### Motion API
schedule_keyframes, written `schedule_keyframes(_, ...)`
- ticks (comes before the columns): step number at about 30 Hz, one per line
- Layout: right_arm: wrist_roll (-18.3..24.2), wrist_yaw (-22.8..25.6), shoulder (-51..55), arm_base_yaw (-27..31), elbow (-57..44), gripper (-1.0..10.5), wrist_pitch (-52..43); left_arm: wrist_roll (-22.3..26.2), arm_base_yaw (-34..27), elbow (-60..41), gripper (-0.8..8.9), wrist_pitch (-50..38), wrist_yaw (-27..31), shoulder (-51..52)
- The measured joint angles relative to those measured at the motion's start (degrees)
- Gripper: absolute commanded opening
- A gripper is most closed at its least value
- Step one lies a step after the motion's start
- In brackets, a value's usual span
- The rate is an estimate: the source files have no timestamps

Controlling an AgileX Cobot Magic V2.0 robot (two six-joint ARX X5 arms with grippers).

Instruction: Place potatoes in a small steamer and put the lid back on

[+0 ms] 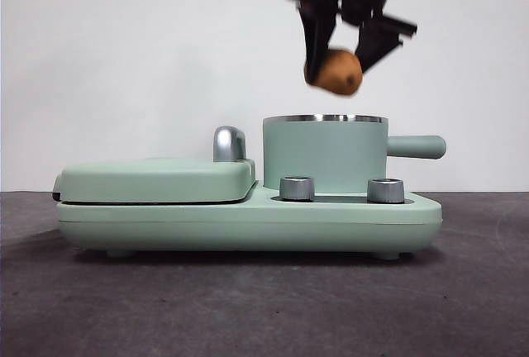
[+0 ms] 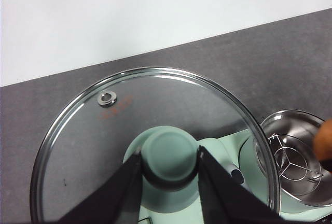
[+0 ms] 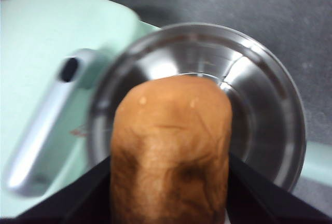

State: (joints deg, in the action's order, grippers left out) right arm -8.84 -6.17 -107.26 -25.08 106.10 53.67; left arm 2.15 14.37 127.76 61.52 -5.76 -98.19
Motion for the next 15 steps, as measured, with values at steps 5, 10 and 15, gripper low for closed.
schedule_keyframes(5, 1.16, -0.31, -3.98, 0.76, -0.02, 2.6, -2.84, 0.0, 0.0, 0.0, 0.05, -0.02, 0.0, 0.0)
schedule_keyframes(10, 1.53, -1.6, -6.36, 0.7, -0.02, 2.6, -3.91, 0.0, 0.0, 0.0, 0.05, 0.0, 0.0, 0.0)
schedule_keyframes(15, 1.55, -1.64, -8.39, 0.7, -0.02, 2.6, -3.96, 0.0, 0.0, 0.0, 0.05, 0.02, 0.0, 0.0)
